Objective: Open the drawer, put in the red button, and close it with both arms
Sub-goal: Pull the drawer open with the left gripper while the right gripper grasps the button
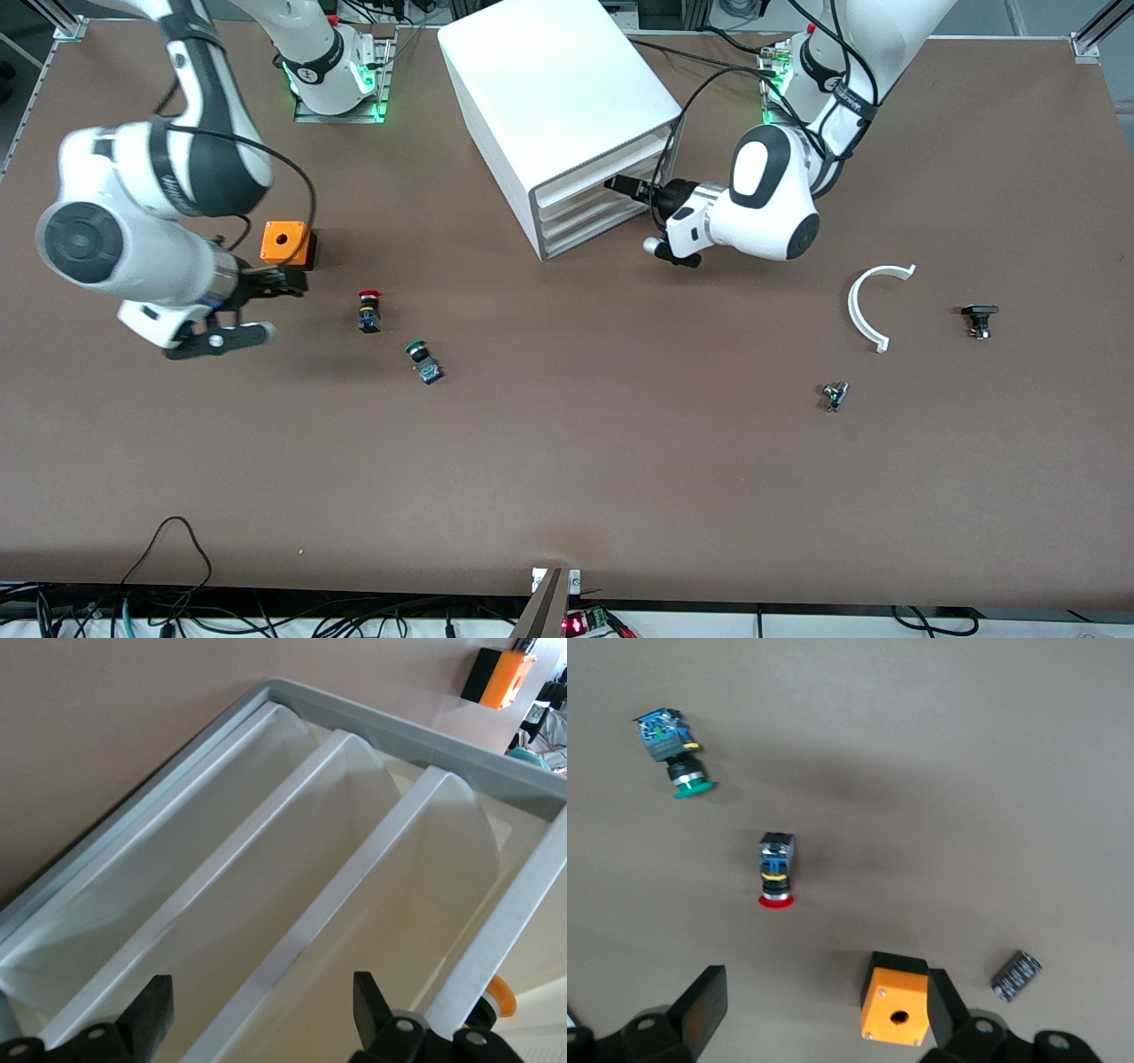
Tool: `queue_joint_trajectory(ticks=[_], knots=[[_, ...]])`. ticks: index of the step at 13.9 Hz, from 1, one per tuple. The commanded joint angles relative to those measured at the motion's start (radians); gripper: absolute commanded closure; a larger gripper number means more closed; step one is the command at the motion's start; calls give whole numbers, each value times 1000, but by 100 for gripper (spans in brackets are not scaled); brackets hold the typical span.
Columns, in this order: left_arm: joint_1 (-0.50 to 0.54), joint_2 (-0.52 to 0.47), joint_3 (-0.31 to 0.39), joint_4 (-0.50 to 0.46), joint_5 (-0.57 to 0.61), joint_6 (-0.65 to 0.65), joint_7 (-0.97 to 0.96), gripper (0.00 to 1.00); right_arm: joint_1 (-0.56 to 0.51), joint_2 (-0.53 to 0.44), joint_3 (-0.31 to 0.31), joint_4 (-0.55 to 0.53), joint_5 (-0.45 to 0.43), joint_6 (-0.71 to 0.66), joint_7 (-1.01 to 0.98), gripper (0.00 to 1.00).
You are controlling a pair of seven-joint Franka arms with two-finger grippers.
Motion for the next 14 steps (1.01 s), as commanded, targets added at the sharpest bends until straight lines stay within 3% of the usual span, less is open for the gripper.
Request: queue_joint_trajectory(ticks=[1, 2, 3, 4, 5, 6, 7, 11, 14], knots=[[-16, -15, -22, -45, -36, 21, 25, 14, 26, 37, -5, 11, 8, 31, 6, 0], [-16, -15, -23, -53, -36, 21, 30, 25, 35, 60, -5, 11, 42, 55, 5, 0], [-16, -14, -23, -59, -36, 21, 34, 54, 55, 80, -6, 4, 62, 84, 6, 0], [-16, -11, -23, -59, -36, 22, 33, 75, 60, 101, -5, 0, 66, 109, 8, 0], [-17, -4, -22, -67, -36, 24, 33, 90, 63, 126, 1, -15, 70, 153, 8, 0], [-17, 0, -23, -76, -36, 28, 33, 90, 63, 129, 14, -44, 71, 196, 9, 0], [-19, 3, -23, -85, -36, 47, 34, 100, 63, 129, 15, -84, 77, 250, 19, 0], [-2, -3, -14, -79, -29, 57, 33, 100, 62, 129, 15, -240, 77, 466, 72, 0], [56, -23, 58, -40, 54, 186, 46, 100, 60, 137, 15, -315, 79, 566, 172, 0]])
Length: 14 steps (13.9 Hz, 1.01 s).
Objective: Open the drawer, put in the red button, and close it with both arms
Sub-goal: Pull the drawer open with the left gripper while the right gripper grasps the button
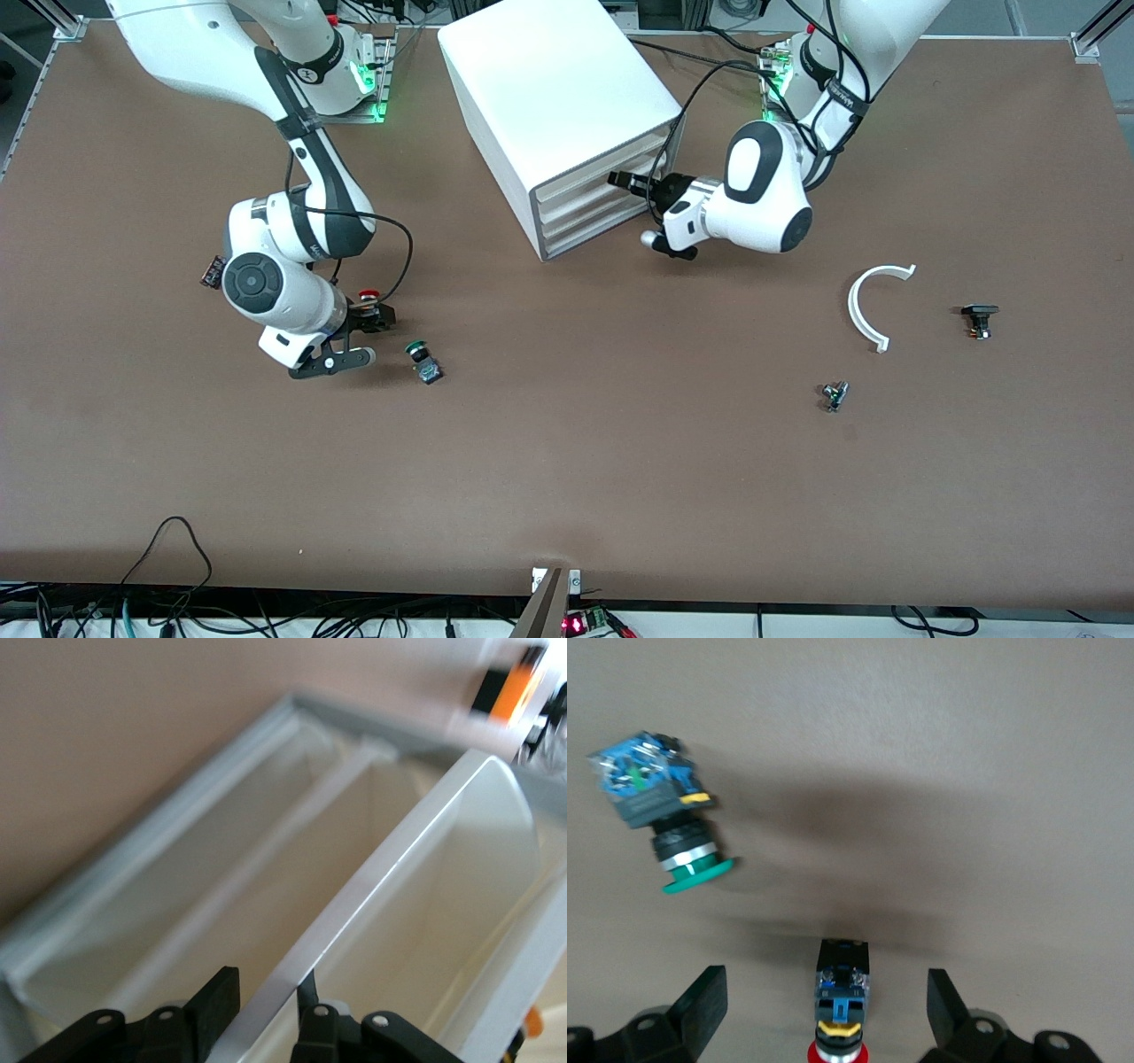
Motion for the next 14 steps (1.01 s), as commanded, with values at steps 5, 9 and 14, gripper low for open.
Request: queue_joint_trajectory(ticks=[5, 9, 14], knots=[[64, -14, 87, 57, 122, 171, -11, 3, -3, 6, 4, -82, 12, 71, 116, 0], [93, -48, 99, 96, 136, 197, 1, 0, -3, 36, 4, -82, 12, 95, 117, 0], [179, -221, 210, 153, 292, 188, -1, 0, 0, 53, 12, -82, 10, 92, 117, 33]])
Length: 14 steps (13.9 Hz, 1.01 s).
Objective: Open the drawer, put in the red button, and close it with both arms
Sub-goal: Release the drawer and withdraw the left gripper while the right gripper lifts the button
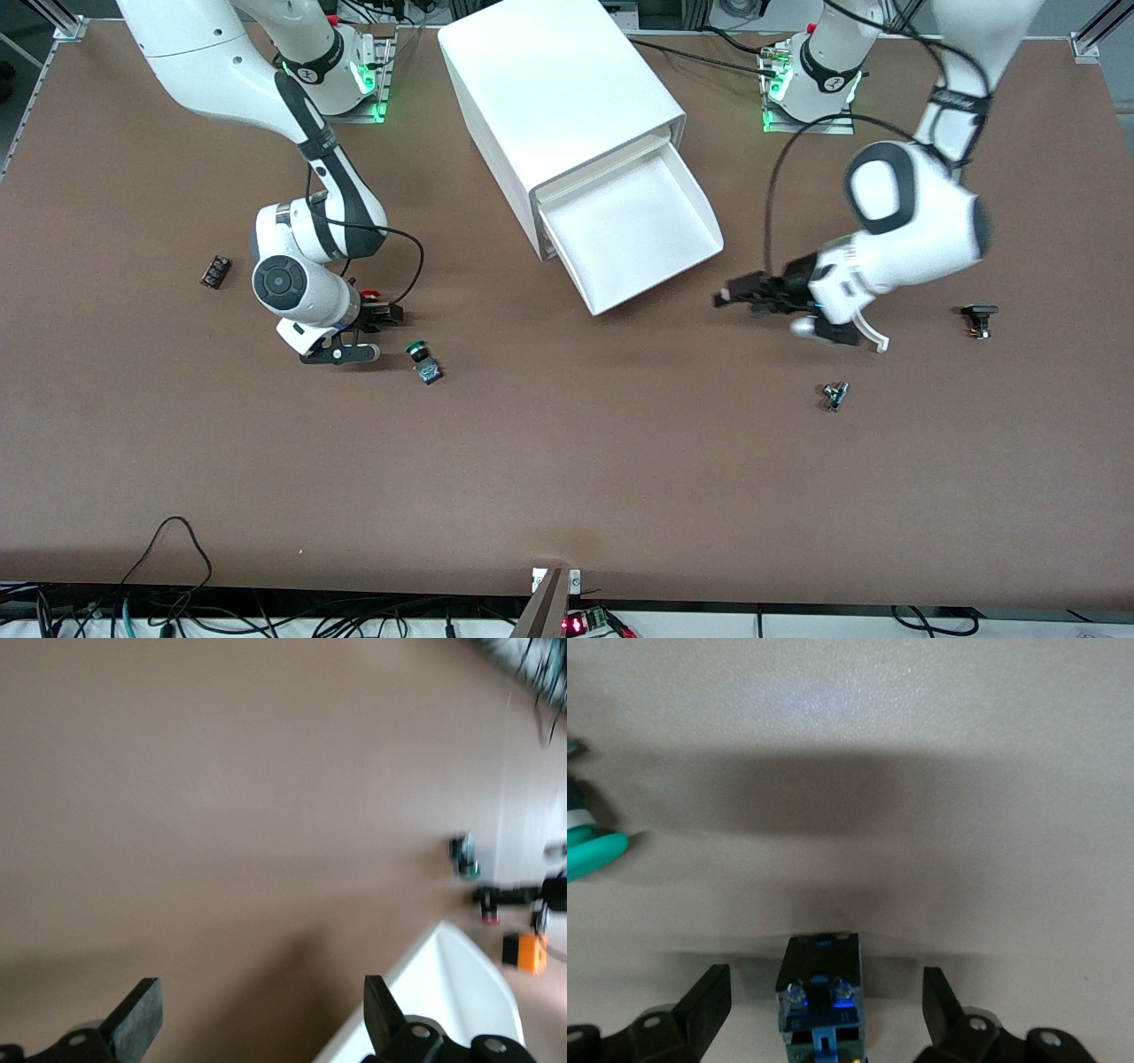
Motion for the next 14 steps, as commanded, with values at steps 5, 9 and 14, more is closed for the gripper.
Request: queue_joint_trajectory(ticks=[5, 9, 14], knots=[[45, -187, 112, 217, 537, -382, -29, 0, 0, -21, 38, 1, 7, 3, -23, 78], [45, -187, 118, 354, 744, -634, -165, 0, 0, -49, 45, 15, 4, -4, -54, 82], [45, -191, 147, 373, 811, -655, -187, 0, 0, -118, 91, 150, 4, -176, -59, 82]])
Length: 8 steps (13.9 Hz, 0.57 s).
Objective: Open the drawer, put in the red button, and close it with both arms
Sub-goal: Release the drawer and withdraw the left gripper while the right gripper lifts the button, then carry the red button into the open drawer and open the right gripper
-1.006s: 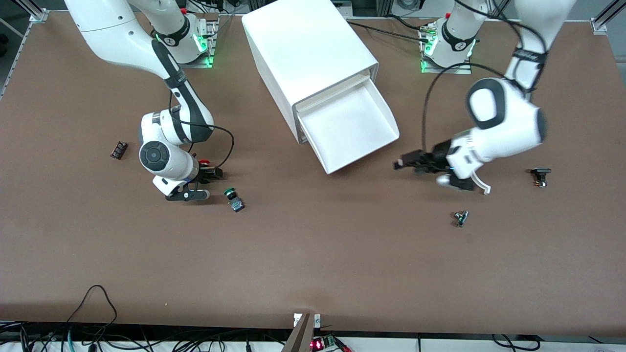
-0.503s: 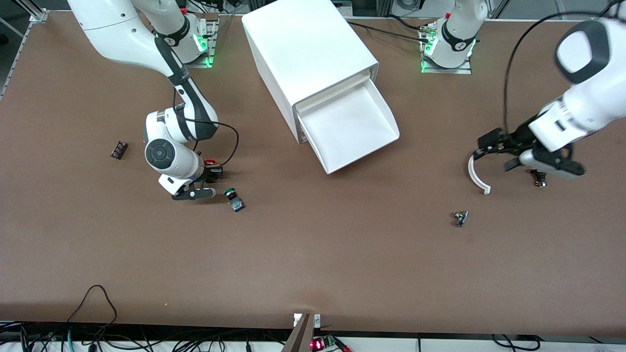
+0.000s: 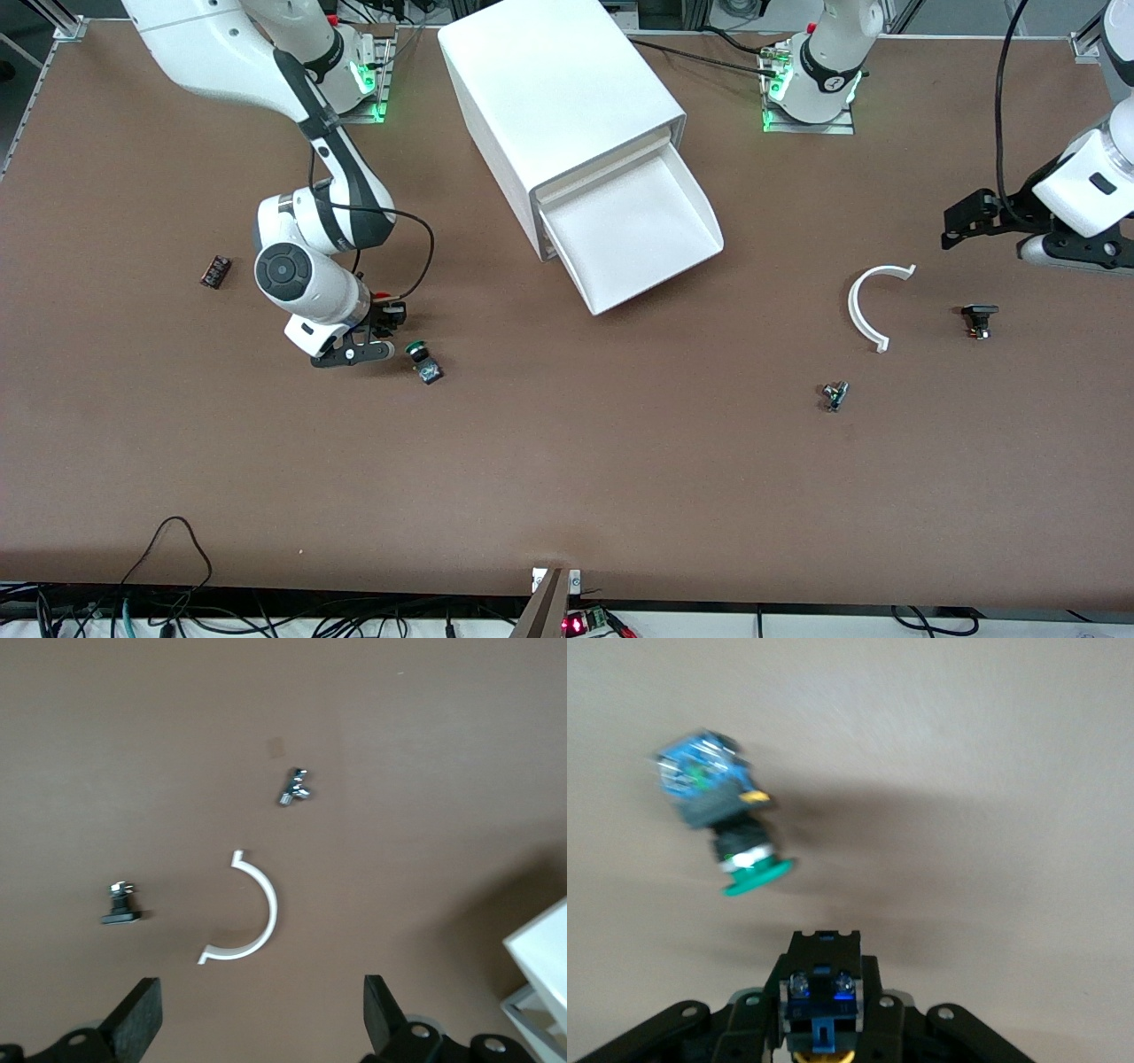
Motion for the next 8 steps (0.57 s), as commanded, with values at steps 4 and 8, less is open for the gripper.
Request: queue_joint_trajectory(ticks=[4, 8], knots=[[-2, 21, -5, 35, 53, -24, -23, 0, 13, -41, 89, 296, 4, -276, -53, 85], [-5, 22, -11, 37, 50, -19, -24, 0, 105, -35, 124, 437, 4, -347, -122, 86]])
